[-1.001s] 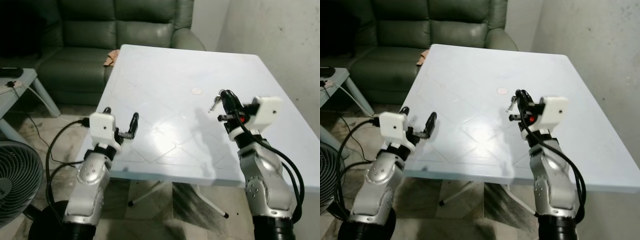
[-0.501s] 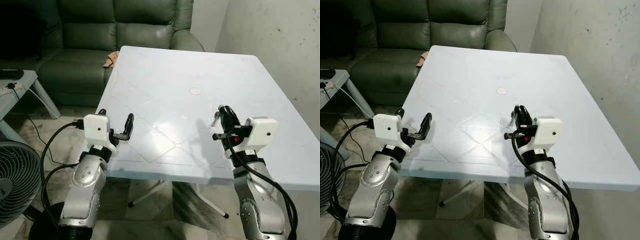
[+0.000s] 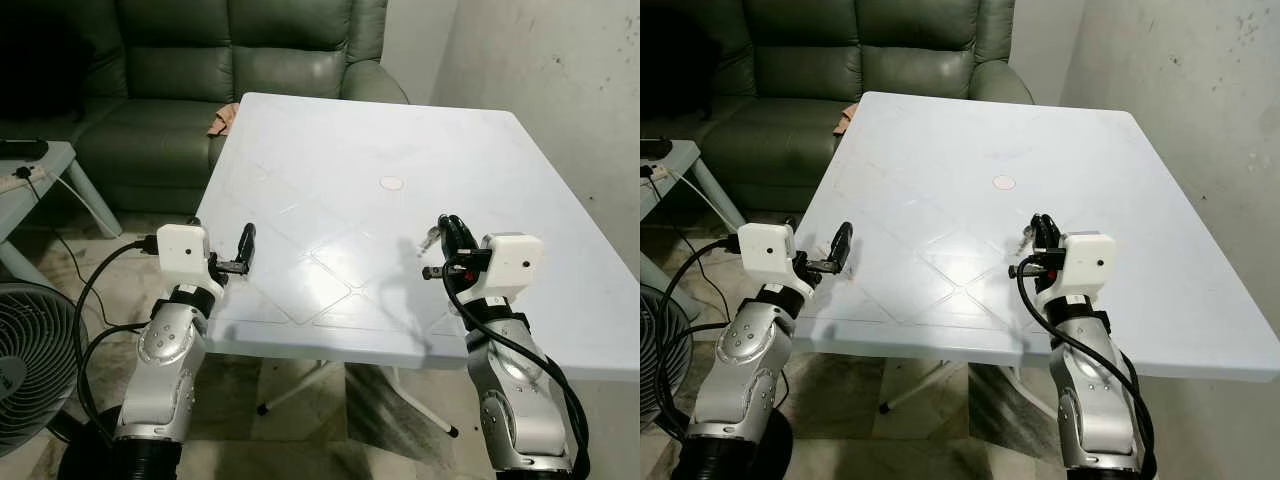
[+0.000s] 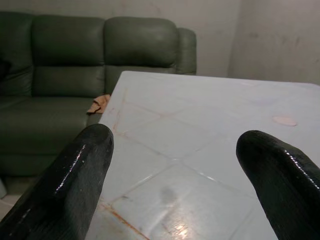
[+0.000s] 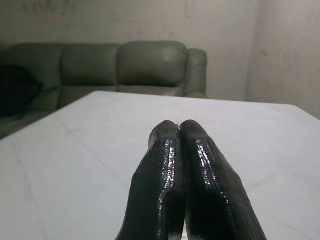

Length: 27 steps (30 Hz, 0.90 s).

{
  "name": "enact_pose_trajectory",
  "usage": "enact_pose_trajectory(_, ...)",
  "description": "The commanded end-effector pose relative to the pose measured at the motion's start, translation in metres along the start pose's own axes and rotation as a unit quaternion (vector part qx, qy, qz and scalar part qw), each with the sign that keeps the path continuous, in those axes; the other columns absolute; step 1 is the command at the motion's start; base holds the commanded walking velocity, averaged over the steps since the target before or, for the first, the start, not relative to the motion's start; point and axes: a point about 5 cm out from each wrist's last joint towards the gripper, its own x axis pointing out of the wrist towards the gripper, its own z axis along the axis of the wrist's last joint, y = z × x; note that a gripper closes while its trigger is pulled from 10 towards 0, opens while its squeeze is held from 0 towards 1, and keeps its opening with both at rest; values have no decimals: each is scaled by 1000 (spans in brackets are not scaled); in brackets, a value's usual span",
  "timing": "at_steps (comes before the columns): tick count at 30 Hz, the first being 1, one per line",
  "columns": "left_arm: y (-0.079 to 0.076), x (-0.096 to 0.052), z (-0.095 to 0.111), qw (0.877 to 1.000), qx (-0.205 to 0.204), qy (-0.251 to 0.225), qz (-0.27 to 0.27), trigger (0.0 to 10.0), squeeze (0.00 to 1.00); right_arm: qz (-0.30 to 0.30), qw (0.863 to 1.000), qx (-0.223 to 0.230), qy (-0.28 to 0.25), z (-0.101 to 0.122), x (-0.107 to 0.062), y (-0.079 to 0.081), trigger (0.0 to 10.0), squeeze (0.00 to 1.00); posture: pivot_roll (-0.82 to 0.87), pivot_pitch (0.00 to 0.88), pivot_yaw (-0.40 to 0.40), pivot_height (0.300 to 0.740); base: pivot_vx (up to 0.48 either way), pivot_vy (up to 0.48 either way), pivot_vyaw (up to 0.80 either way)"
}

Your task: Hang keys on a hook

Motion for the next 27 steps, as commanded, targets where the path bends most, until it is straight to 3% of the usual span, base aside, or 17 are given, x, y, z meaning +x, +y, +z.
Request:
enact_pose_trajectory(1, 4, 5, 2, 1000, 0, 0, 13, 10000, 0, 3, 1000, -7, 1, 0, 4, 2, 10000, 0, -11, 0, -2, 732, 0, 0, 0)
enact_pose_trajectory(5, -1, 7, 2, 1000, -1, -1, 19, 10000, 0, 6, 1000, -6, 8, -2, 7, 5, 10000, 0, -8, 0, 0, 732, 0, 0, 0)
enact_pose_trajectory(10, -7, 8, 0, 1000, -15, 3, 11, 10000, 0, 5, 1000, -5, 10, -2, 11, 8, 10000, 0, -11, 0, 4, 732, 0, 0, -710)
enact_pose_trajectory(19, 7, 17, 9, 1000, 14, -9, 26, 10000, 0, 2, 1000, -14, 12, -4, 14, 7, 10000, 0, -10, 0, 9, 732, 0, 0, -767)
enact_pose_trajectory(27, 8, 19, 10, 999, 18, -10, 27, 10000, 0, -1, 1000, -14, 12, -4, 15, 8, 10000, 0, -11, 0, 11, 732, 0, 0, -769)
